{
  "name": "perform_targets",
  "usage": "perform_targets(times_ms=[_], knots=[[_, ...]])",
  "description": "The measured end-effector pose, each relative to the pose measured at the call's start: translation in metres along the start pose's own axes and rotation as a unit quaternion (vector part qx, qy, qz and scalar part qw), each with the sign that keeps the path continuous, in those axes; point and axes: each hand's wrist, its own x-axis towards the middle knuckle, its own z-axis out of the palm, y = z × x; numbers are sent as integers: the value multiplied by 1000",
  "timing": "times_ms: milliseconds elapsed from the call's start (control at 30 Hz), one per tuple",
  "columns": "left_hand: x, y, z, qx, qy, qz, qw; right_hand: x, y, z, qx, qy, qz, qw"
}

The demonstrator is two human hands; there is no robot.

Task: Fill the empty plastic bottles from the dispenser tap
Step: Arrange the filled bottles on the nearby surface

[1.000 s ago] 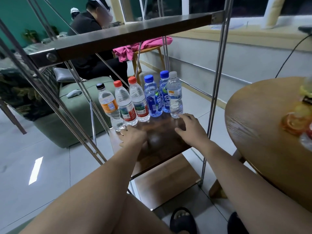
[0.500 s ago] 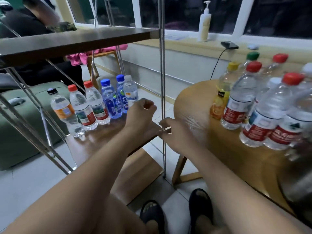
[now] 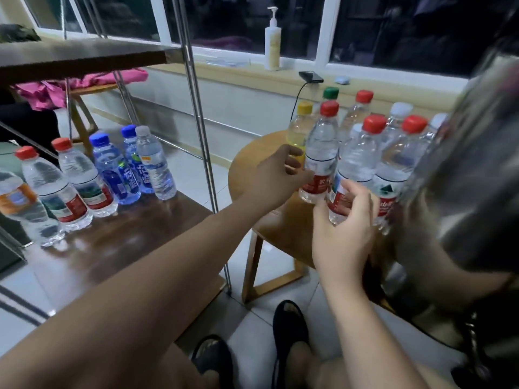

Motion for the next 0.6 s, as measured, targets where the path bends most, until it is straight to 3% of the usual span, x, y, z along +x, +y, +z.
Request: perform_targets(times_ms=[200,400,600], knots=[[5,3,33,-59,7,-39,997,2,10,1,-25,30,42,998],[16,1,52,-63,39,-42,996,5,17,10,-21,-2,116,993],[14,-6,48,-41,19,-47,998,13,27,11,-36,11,109,993]])
